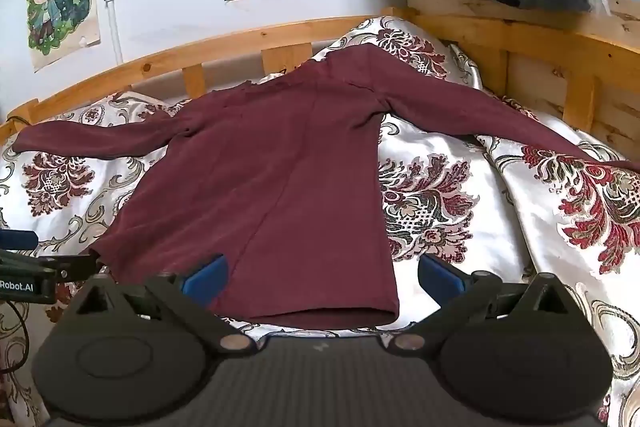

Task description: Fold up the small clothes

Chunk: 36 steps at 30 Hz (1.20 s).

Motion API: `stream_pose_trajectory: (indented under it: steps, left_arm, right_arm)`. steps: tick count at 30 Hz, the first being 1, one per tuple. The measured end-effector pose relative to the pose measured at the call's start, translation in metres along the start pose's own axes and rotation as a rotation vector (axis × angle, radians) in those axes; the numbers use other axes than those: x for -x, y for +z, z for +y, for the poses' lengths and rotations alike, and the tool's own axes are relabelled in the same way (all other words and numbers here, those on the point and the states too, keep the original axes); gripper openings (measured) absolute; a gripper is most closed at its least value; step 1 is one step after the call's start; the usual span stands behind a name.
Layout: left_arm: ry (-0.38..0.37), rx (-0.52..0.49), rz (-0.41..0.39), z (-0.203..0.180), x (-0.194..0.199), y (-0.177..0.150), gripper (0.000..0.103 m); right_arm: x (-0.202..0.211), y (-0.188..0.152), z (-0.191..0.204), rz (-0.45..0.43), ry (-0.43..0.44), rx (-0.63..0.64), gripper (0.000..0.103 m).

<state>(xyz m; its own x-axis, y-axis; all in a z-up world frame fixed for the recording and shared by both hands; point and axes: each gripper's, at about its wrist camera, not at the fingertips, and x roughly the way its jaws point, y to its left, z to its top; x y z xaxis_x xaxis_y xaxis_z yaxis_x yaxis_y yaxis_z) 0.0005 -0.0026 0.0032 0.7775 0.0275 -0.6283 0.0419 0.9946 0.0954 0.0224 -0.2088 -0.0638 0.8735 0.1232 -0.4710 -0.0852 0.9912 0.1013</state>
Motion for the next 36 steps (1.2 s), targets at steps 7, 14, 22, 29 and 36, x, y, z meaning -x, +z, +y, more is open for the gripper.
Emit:
stream_pose_trajectory:
  steps: [7, 14, 22, 29, 36]
  left_arm:
    - [0.002, -0.004, 0.009, -0.0007, -0.0021, -0.0001, 0.102]
    - [-0.001, -0.016, 0.011, -0.0026, -0.0032, -0.0015, 0.102]
    - [0.003, -0.028, 0.012, -0.0049, -0.0047, -0.0032, 0.102]
    - [0.001, -0.023, 0.011, -0.0035, -0.0044, -0.0035, 0.102]
    - [-0.007, -0.009, 0.013, -0.0024, -0.0049, -0.0034, 0.102]
  right_arm:
    - [-0.0011, 0.0005, 0.0000, 0.004, -0.004, -0.006, 0.103]
    - [-0.0012, 0.0004, 0.0013, 0.009, -0.012, -0.004, 0.103]
    - [-0.0024, -0.0002, 0.0007, 0.016, -0.019, -0.008, 0.103]
    - [-0.0029, 0.0000, 0.0004, 0.016, -0.022, -0.004, 0.103]
    - [-0.0029, 0.0000, 0.0002, 0.019, -0.026, -0.009, 0.103]
